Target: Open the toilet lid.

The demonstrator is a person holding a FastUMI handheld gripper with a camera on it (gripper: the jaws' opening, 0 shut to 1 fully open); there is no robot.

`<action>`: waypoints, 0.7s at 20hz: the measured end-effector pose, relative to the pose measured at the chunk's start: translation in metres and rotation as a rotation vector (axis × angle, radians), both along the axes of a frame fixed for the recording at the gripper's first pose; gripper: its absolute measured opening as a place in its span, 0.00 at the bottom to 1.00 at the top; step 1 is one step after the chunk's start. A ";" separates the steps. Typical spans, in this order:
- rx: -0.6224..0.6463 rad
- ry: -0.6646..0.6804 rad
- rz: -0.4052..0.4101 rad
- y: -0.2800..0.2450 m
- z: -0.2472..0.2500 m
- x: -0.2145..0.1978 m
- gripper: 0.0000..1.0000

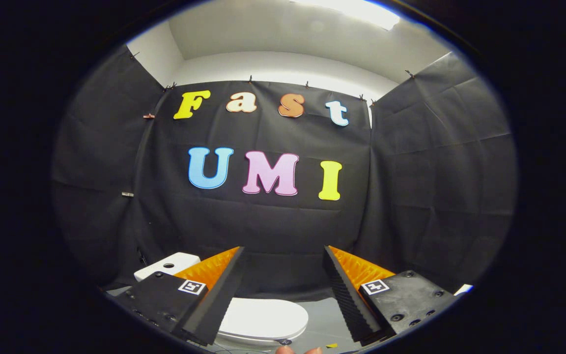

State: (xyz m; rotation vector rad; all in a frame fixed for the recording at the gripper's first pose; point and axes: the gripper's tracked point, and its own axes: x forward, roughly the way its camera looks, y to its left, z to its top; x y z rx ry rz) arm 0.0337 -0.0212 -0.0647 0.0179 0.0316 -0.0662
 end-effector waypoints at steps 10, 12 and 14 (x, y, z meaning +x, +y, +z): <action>0.055 0.107 0.049 0.008 -0.176 0.028 0.99; 0.090 0.151 0.056 0.008 -0.212 0.032 0.99; 0.114 0.204 0.057 0.006 -0.251 0.033 0.99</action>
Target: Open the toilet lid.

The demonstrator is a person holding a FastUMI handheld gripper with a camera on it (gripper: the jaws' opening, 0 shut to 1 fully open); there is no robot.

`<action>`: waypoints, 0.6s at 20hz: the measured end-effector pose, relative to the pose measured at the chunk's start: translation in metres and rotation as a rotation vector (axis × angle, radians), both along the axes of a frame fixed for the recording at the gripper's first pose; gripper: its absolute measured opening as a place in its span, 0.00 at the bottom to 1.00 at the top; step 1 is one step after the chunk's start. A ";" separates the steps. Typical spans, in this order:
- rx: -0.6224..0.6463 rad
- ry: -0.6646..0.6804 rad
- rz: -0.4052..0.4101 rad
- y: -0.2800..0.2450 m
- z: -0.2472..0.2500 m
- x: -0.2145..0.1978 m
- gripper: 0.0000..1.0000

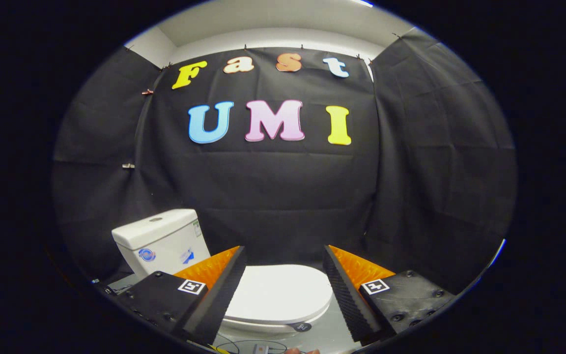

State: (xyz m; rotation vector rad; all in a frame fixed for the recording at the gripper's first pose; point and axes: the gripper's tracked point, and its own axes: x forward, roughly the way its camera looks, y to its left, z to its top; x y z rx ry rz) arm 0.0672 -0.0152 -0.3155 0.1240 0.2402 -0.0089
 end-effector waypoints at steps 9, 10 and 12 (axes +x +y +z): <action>0.284 0.265 -0.018 -0.014 -0.141 -0.007 0.99; 0.317 0.293 -0.022 -0.016 -0.154 -0.008 0.99; 0.385 0.352 -0.033 -0.022 -0.182 -0.010 0.99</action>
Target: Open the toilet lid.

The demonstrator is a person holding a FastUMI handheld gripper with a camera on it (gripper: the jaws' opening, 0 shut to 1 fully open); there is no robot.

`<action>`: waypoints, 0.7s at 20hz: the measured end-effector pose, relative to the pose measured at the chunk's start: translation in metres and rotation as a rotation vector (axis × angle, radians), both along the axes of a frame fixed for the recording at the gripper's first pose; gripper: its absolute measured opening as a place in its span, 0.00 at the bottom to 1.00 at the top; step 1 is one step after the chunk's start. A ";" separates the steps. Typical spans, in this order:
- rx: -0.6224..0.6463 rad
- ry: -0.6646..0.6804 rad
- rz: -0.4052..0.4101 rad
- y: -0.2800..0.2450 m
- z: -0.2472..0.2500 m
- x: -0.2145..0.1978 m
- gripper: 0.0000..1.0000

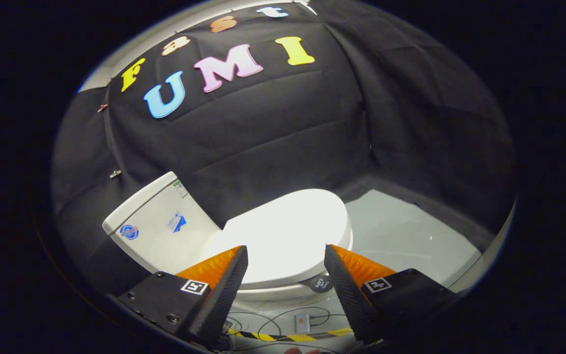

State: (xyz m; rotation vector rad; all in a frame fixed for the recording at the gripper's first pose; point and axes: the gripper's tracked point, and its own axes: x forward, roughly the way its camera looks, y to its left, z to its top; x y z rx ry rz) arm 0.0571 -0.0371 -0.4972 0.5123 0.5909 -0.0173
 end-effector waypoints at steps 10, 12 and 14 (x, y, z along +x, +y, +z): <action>0.303 0.277 -0.061 -0.020 -0.111 -0.011 0.99; 0.374 0.320 -0.057 -0.016 -0.125 -0.009 0.99; 0.445 0.338 -0.058 -0.015 -0.137 -0.005 0.98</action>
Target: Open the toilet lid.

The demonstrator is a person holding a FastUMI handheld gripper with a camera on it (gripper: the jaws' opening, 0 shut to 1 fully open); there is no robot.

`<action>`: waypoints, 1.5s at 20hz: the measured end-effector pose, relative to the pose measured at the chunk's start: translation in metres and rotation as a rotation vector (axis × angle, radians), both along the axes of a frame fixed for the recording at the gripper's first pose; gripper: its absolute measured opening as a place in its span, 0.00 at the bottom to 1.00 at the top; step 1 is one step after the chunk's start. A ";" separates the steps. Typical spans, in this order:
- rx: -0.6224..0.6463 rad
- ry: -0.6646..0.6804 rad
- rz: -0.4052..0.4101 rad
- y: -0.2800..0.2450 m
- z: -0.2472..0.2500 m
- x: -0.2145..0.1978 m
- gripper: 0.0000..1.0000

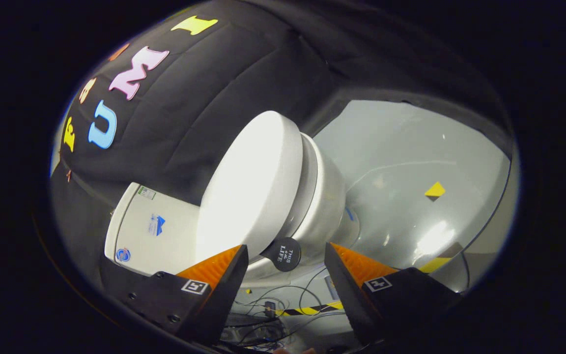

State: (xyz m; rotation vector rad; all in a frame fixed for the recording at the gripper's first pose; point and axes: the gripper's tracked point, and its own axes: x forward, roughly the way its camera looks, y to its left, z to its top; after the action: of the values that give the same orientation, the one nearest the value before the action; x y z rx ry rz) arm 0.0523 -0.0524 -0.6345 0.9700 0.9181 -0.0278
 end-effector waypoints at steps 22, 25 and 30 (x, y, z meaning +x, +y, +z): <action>0.395 -0.007 -0.047 0.014 -0.011 0.022 0.12; 0.318 0.005 -0.011 0.017 -0.010 0.019 0.07; 0.281 -0.020 -0.026 0.018 0.023 0.026 0.07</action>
State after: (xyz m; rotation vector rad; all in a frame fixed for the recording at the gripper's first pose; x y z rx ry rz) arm 0.0781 -0.0345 -0.6113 1.2405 0.9062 0.0908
